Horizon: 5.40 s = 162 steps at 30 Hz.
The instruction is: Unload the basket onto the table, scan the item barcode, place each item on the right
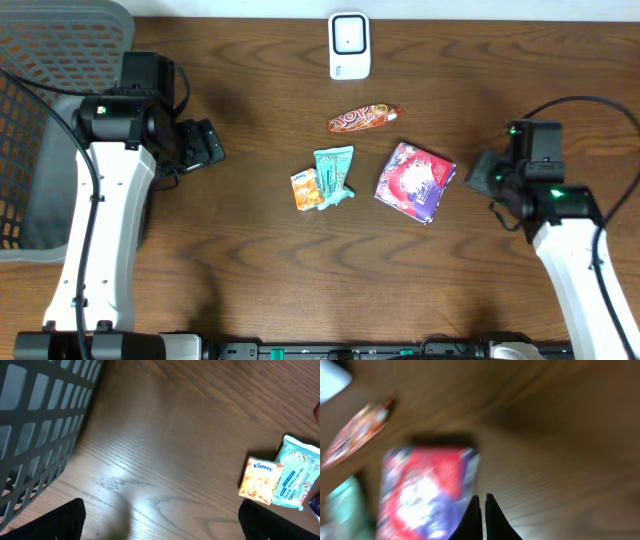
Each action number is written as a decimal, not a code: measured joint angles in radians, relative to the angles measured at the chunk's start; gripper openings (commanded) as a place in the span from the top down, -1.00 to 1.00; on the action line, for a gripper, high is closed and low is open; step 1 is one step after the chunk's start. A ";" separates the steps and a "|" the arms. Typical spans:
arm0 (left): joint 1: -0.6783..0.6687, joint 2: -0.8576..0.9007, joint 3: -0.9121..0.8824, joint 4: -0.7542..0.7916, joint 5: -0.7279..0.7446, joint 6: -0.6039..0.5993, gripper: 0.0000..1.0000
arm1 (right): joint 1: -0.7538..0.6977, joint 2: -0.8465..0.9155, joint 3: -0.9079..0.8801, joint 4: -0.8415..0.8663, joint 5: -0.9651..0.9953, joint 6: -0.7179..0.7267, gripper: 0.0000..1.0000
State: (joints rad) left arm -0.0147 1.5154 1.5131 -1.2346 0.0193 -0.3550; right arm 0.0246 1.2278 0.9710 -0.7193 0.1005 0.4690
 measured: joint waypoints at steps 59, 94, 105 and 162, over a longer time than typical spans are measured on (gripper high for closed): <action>0.000 0.000 0.000 0.000 0.000 0.000 -0.96 | -0.007 0.540 0.081 0.059 -0.439 -0.108 0.98; 0.000 0.000 0.000 0.000 0.000 0.000 -0.96 | 0.507 0.712 0.462 -0.300 0.596 0.038 -0.54; 0.000 0.000 0.000 0.000 0.000 0.000 -0.96 | 0.354 0.597 0.850 -0.573 0.000 -0.258 -0.99; 0.000 0.000 0.000 0.000 -0.001 0.000 -0.95 | 0.361 0.470 0.403 0.124 -0.109 -0.132 -0.53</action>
State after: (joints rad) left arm -0.0147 1.5158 1.5131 -1.2343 0.0185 -0.3550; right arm 0.3859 1.6981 1.3739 -0.5949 -0.0090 0.3367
